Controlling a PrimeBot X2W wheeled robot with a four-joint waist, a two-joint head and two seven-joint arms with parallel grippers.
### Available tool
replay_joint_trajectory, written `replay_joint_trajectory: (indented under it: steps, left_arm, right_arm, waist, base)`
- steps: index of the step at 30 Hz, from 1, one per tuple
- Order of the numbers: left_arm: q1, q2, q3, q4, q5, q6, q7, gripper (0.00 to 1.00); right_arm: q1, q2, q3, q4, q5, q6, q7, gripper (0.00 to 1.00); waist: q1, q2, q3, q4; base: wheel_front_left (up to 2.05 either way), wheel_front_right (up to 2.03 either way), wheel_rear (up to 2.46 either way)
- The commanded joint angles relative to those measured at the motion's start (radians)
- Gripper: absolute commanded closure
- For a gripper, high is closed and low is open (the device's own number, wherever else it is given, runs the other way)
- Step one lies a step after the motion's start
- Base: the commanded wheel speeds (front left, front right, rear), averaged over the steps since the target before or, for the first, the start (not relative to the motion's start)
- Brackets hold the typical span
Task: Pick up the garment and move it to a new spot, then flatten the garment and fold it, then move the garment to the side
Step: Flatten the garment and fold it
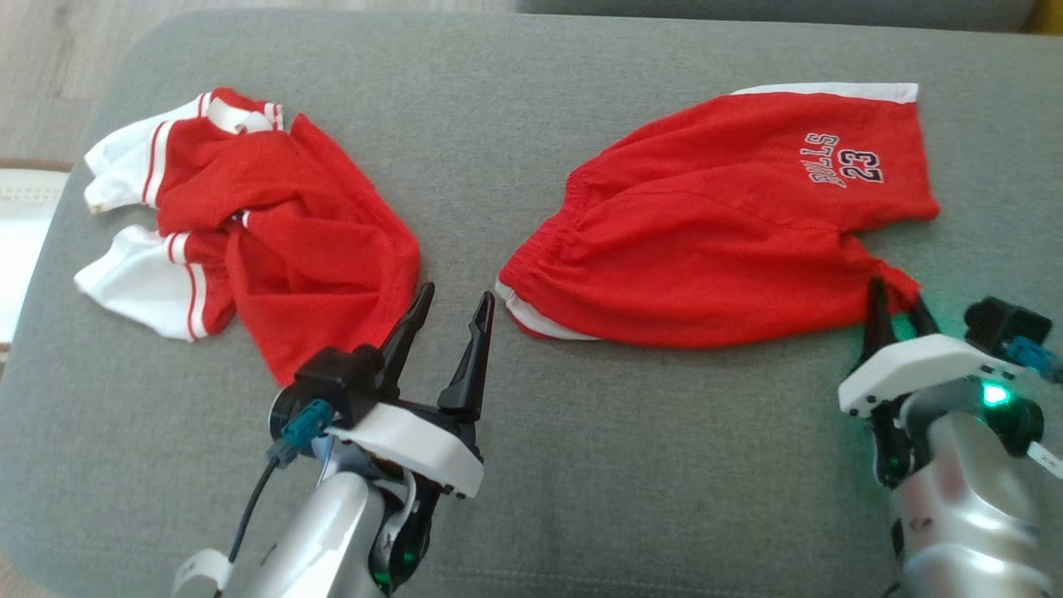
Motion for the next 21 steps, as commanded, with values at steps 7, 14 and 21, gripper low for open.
replay_joint_trajectory:
  steps: [7,14,21]
  left_arm:
    - [0.002,0.007,0.042,-0.024,0.003,0.004,-0.012,0.00]
    - [0.038,0.007,0.056,-0.027,-0.005,0.005,-0.012,0.00]
    - [0.079,0.007,0.056,-0.039,-0.020,0.012,-0.012,0.00]
  right_arm:
    - [0.005,-0.008,0.079,-0.060,-0.060,-0.001,-0.088,1.00]
    - [0.127,-0.007,0.098,-0.227,-0.119,-0.001,-0.089,1.00]
    - [0.279,-0.003,0.062,-0.529,-0.193,-0.001,0.054,1.00]
  waist:
    - [0.0000,0.0000,-0.043,-0.047]
    - [0.0000,0.0000,-0.110,-0.095]
    - [0.0000,0.0000,-0.160,-0.114]
  base:
    - [0.00,0.00,0.00]
    - [0.00,0.00,0.00]
    - [0.00,0.00,0.00]
